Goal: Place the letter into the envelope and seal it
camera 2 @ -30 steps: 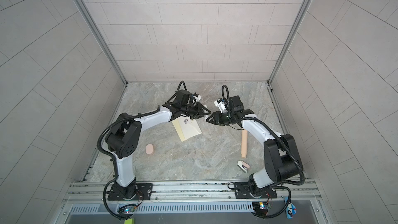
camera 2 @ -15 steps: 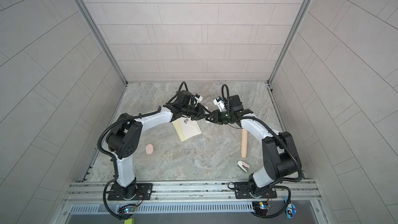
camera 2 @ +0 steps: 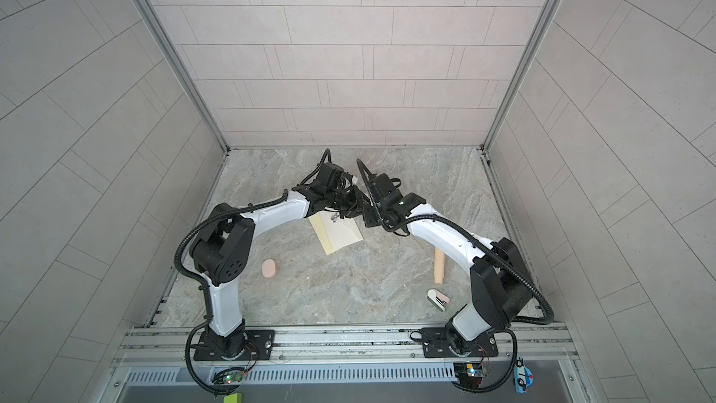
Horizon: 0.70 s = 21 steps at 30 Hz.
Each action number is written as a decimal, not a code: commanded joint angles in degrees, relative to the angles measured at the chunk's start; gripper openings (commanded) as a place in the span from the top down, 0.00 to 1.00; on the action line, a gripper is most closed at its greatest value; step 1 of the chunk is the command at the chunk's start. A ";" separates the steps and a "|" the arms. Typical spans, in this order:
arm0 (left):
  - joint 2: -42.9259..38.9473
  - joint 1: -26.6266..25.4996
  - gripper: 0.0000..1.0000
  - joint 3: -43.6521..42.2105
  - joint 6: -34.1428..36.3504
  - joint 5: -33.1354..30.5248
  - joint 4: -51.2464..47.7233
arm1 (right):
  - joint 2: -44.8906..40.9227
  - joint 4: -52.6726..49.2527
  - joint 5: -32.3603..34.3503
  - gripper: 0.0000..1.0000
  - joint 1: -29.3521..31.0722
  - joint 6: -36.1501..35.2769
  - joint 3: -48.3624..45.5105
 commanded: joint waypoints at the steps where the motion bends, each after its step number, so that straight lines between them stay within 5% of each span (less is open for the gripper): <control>1: 0.00 0.25 1.00 4.13 -5.54 1.21 5.17 | 2.06 -6.68 19.51 0.94 4.81 -1.29 -0.29; 4: -0.03 0.26 1.00 4.00 -5.23 1.40 5.09 | 1.05 -6.06 20.51 0.89 5.25 -1.45 -0.53; 6: -0.30 0.25 1.00 3.79 -3.86 1.38 4.88 | -1.18 -4.40 15.08 0.66 4.09 -2.85 -1.30; 8: -0.78 0.25 1.00 3.67 -1.61 1.36 4.30 | -4.51 -1.16 -0.62 0.53 -0.73 -2.91 -2.96; 11: -1.45 0.25 1.00 3.29 0.76 2.50 4.80 | -8.32 8.80 -29.08 0.49 -11.38 1.87 -7.81; 14: -2.06 0.16 1.00 2.80 1.46 4.13 6.59 | -9.05 16.26 -45.24 0.49 -17.33 6.25 -10.69; 21: -2.59 -0.18 1.00 2.82 1.38 5.49 9.14 | -7.16 15.92 -50.45 0.54 -18.43 5.26 -9.37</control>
